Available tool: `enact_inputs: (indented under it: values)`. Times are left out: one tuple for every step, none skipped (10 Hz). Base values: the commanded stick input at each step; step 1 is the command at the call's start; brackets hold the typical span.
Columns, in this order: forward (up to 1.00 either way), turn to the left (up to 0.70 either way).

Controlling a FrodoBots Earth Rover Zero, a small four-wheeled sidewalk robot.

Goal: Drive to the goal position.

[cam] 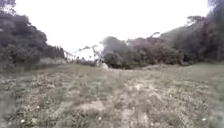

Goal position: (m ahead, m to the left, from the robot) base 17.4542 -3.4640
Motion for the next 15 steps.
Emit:
enact_inputs:
  values:
    - [0.50, 0.04]
    - [0.50, 0.02]
    - [0.50, 0.01]
    - [0.50, 0.00]
    - [0.50, 0.00]
    - [0.50, 0.00]
    - [0.50, 0.00]
    - [0.50, 0.00]
    - [0.50, 0.00]
    - [0.50, 0.00]
    - [0.50, 0.00]
    - [0.50, 0.00]
    - [0.50, 0.00]
    - [0.50, 0.00]
    - [0.50, 0.00]
